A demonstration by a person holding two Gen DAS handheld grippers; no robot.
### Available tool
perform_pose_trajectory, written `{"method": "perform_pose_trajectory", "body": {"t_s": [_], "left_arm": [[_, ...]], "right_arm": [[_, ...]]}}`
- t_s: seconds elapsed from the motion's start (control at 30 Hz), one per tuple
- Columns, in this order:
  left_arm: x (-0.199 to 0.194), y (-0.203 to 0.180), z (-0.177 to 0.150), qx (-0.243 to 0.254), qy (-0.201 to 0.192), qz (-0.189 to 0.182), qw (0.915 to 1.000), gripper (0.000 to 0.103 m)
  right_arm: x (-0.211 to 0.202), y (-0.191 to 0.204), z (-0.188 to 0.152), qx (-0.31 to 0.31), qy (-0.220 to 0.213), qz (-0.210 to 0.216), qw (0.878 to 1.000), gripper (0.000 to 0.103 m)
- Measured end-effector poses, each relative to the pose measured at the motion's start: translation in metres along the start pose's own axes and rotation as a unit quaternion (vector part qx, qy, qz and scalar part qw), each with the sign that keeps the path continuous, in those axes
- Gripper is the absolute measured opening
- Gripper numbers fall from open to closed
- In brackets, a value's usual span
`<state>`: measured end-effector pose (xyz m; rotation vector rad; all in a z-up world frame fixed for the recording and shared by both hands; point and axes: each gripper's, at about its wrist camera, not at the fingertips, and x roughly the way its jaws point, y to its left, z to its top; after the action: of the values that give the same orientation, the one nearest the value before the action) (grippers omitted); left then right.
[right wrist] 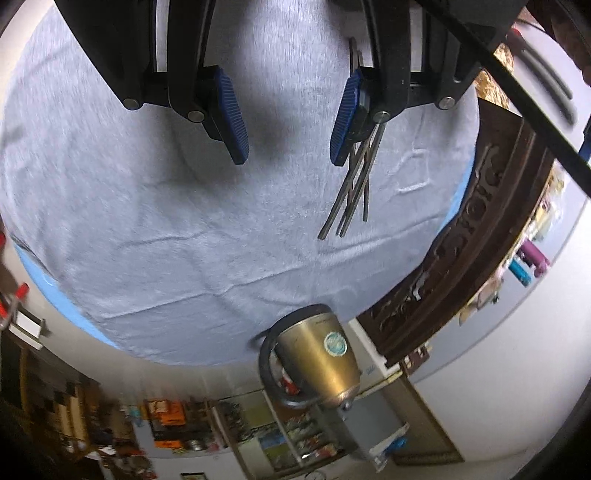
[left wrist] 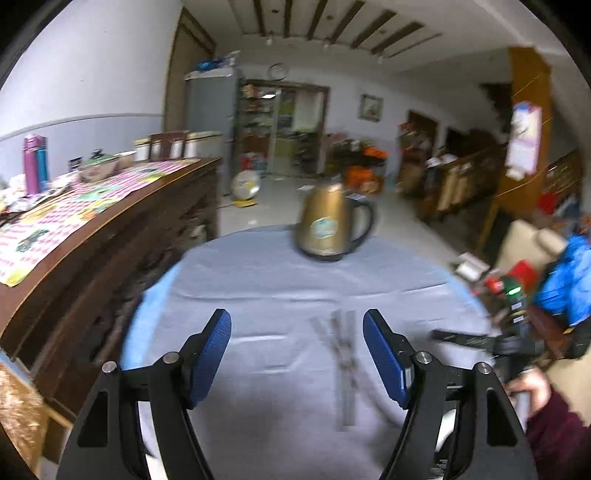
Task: Organize utensils
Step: 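Lower the right tool around the dark chopsticks while the left tool approaches them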
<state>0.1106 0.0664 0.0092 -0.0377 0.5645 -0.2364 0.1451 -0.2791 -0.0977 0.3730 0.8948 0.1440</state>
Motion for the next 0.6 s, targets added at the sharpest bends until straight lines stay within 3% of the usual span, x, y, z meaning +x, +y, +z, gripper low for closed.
{"method": "perform_pose_trajectory", "body": {"t_s": [0.17, 0.23, 0.6], "left_arm": [[0.045, 0.007, -0.013, 0.024, 0.032, 0.077, 0.9962, 0.075], [0.058, 0.007, -0.018, 0.035, 0.041, 0.091, 0.9944, 0.075], [0.093, 0.012, -0.028, 0.049, 0.069, 0.106, 0.9907, 0.075]], "right_arm": [[0.023, 0.008, 0.013, -0.013, 0.01, 0.005, 1.0, 0.049], [0.03, 0.01, 0.016, -0.015, 0.014, 0.007, 1.0, 0.049], [0.06, 0.019, 0.031, -0.03, 0.031, 0.016, 0.999, 0.049]]}}
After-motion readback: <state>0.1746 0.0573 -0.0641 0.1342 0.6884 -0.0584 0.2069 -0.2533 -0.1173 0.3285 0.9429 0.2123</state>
